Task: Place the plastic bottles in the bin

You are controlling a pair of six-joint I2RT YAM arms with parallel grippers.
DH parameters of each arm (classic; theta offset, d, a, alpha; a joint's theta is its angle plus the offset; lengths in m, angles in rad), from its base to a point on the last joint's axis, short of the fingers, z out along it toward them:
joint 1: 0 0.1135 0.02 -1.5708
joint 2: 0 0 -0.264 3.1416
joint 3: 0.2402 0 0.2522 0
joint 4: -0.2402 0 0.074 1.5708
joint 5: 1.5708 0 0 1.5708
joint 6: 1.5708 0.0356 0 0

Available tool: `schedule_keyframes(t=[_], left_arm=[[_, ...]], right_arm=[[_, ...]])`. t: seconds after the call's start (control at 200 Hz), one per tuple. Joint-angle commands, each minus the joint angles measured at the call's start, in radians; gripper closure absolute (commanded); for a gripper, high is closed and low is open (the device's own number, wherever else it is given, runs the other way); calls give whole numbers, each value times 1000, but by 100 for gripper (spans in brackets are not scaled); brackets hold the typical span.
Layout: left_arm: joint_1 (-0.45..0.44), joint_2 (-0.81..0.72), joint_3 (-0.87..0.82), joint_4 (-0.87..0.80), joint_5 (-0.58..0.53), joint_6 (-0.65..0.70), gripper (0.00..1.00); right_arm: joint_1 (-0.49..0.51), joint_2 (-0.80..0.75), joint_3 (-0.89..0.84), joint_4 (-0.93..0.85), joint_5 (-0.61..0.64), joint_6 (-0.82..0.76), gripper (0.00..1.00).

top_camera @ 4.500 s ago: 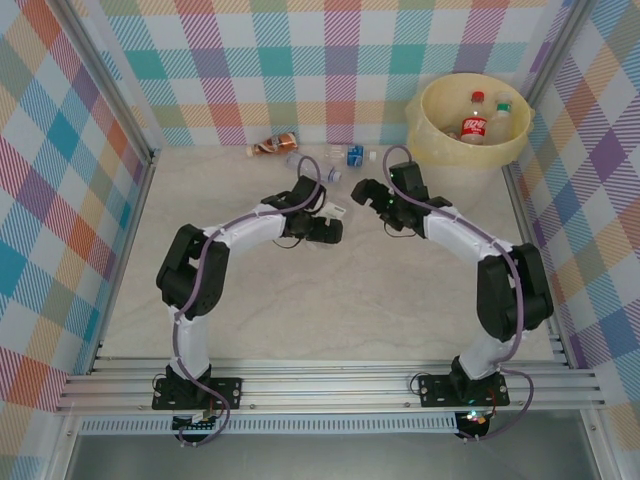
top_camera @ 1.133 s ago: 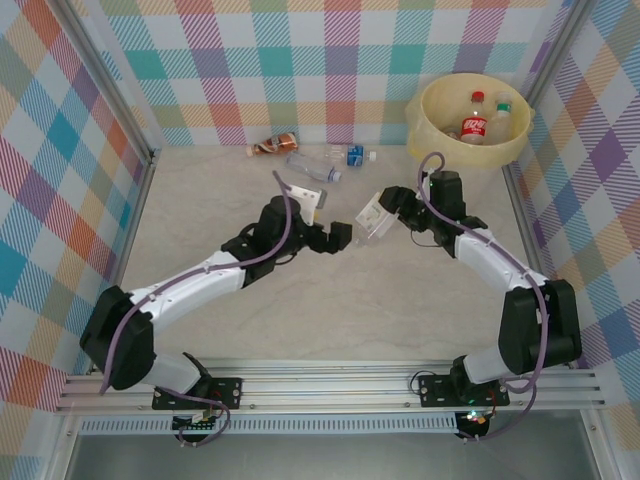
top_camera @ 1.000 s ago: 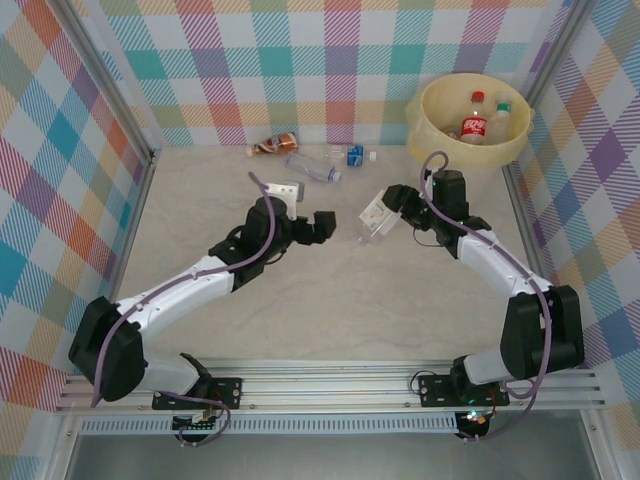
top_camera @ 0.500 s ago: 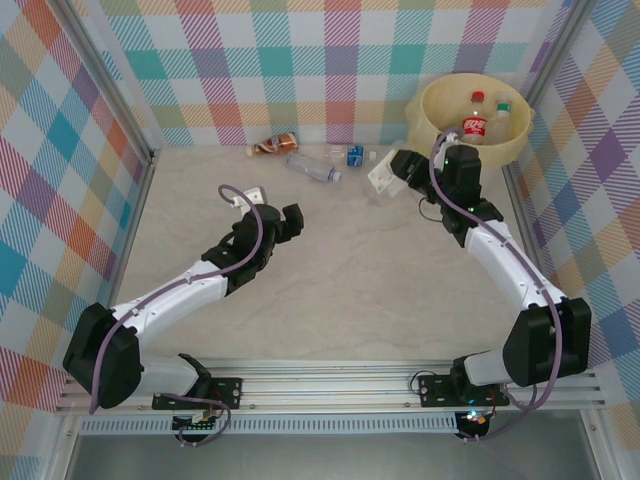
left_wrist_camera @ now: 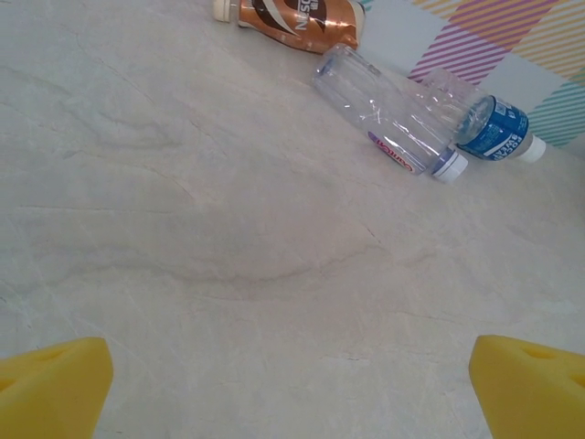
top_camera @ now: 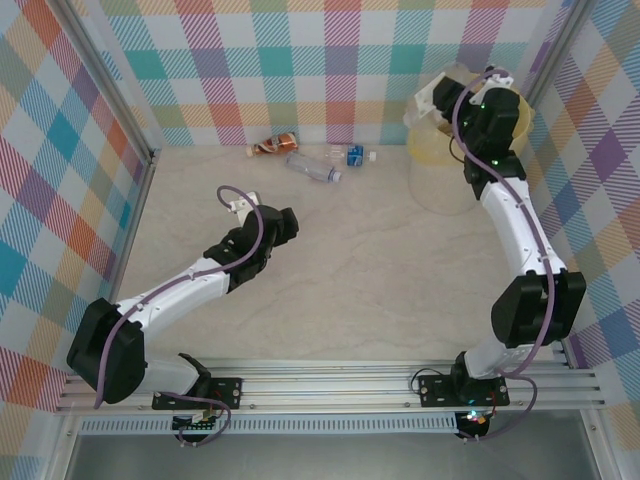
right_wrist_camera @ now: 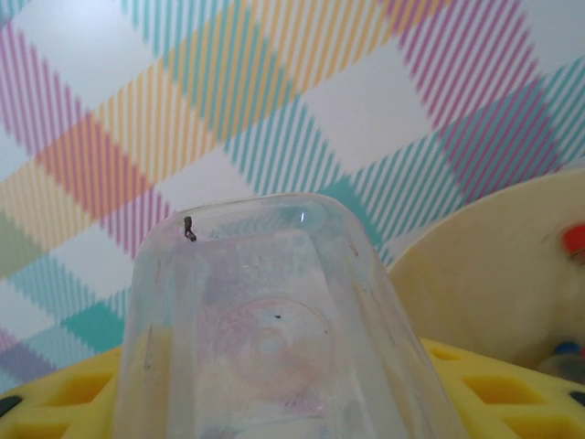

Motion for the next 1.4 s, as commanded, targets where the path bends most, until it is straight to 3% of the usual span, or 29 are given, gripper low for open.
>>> schedule_keyframes(t=[0.0, 0.2, 0.345, 0.49, 0.595, 0.74, 0.83, 0.935, 1.185, 1.395], left_arm=[[12, -14, 6, -7, -19, -23, 0], [14, 7, 16, -8, -3, -25, 0], [15, 12, 20, -19, -6, -26, 0], [16, 14, 18, -25, -18, -31, 0], [18, 21, 19, -33, -15, -37, 0], [20, 23, 21, -46, -18, -39, 0], [21, 23, 18, -46, -22, -43, 0], [21, 34, 20, -45, -17, -49, 0], [22, 61, 38, -57, -4, -56, 0], [27, 66, 42, -69, -4, -62, 0]], right_arm=[[-38, 38, 37, 102, 60, 29, 55], [-79, 130, 95, 142, 140, 108, 55], [-83, 213, 198, 38, 192, 96, 53], [-99, 344, 408, -214, 39, 98, 45], [-99, 451, 587, -410, -19, 84, 31], [-99, 508, 714, -542, 109, 69, 16], [-101, 498, 718, -566, 220, 56, 12], [-102, 475, 703, -573, 254, 20, 9], [-101, 387, 617, -501, 91, -36, 5], [-102, 397, 605, -425, -175, -80, 5]])
